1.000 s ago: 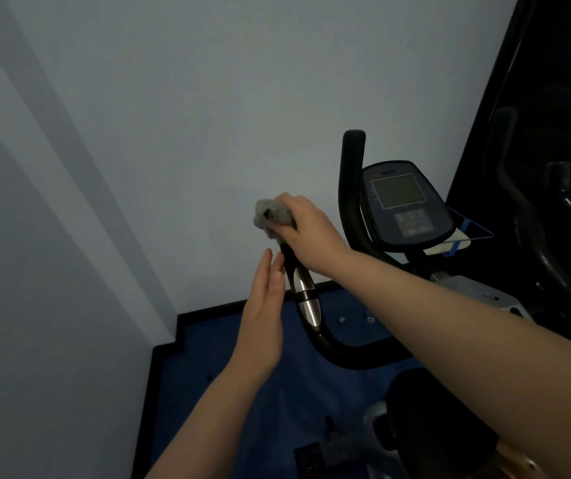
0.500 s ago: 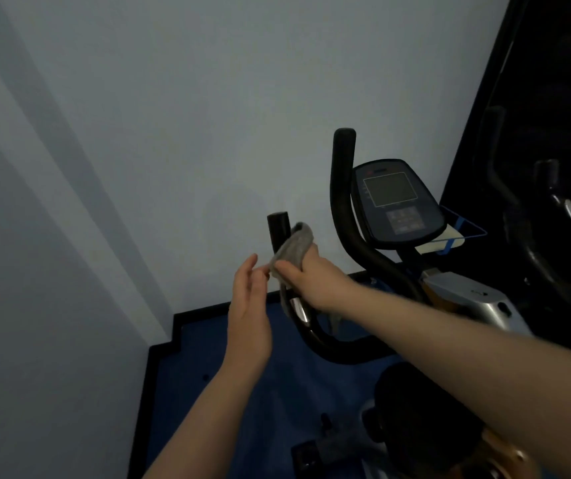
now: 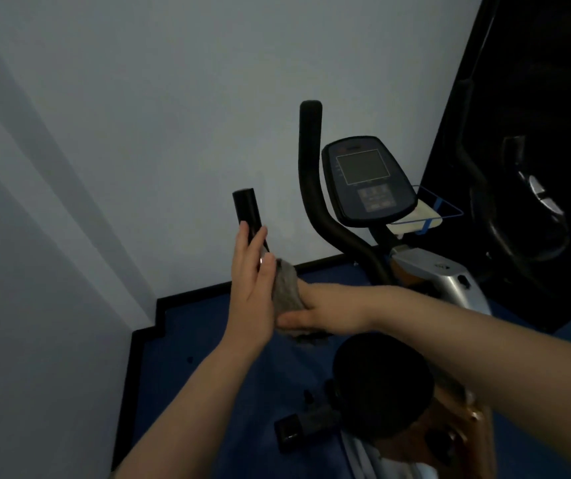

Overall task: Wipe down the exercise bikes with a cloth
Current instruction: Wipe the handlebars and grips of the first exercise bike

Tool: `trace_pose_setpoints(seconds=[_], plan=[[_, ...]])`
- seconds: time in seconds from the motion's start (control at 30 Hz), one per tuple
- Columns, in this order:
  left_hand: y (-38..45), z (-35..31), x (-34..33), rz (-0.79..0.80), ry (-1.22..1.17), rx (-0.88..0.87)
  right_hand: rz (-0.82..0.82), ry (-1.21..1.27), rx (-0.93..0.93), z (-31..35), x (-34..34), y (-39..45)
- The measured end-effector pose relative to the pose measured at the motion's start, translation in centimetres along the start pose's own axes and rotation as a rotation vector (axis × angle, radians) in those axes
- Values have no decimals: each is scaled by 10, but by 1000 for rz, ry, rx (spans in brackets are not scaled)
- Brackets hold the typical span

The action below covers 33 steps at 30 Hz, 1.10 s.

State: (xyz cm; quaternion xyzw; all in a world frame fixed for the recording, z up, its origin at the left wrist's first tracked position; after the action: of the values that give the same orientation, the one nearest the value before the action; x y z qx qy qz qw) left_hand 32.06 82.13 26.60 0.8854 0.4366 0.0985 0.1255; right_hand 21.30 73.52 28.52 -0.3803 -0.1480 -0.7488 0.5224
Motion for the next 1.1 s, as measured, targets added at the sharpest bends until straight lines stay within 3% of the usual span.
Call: trace_pose_setpoints(seconds=[0.13, 0.2, 0.27, 0.37, 0.43, 0.6, 0.7, 0.8, 0.93, 1.0, 1.1], plan=[[-1, 0, 4, 73, 39, 29, 136, -505, 71, -9, 33, -24], [1, -2, 9, 118, 49, 28, 148, -633, 62, -12, 35, -24], [1, -4, 11, 141, 66, 44, 135, -587, 58, -6, 23, -12], [1, -9, 13, 149, 104, 59, 59, -162, 30, 6, -3, 10], [1, -11, 12, 146, 121, 69, 6, -45, 33, 5, -6, 13], [-3, -15, 3, 103, 88, 141, 145, -324, 75, -12, 19, -17], [-11, -12, -11, -24, 159, 86, -49, -404, 145, -12, 45, -37], [-14, -15, -27, -192, 315, -121, -453, -348, 172, -6, 73, -61], [-2, -20, -44, -153, 555, -370, -940, -420, 178, -17, 101, -83], [-3, -17, -49, -141, 773, -421, -955, -366, 24, -32, 91, -83], [-9, -11, -53, -213, 857, -455, -696, -136, -87, -51, 43, -79]])
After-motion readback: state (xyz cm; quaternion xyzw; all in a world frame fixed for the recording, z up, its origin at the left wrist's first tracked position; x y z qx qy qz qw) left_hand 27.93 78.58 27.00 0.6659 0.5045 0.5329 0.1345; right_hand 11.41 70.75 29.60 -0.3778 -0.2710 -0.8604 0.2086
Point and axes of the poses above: each hand's wrist, its own y-axis towards the middle knuckle, its own x-axis out of the back of the hand, z = x × y, the point moved 1 cm from there along y, towards the middle knuckle, and after that the axes turned 15 degrees about -z, right-handed, at the moved point
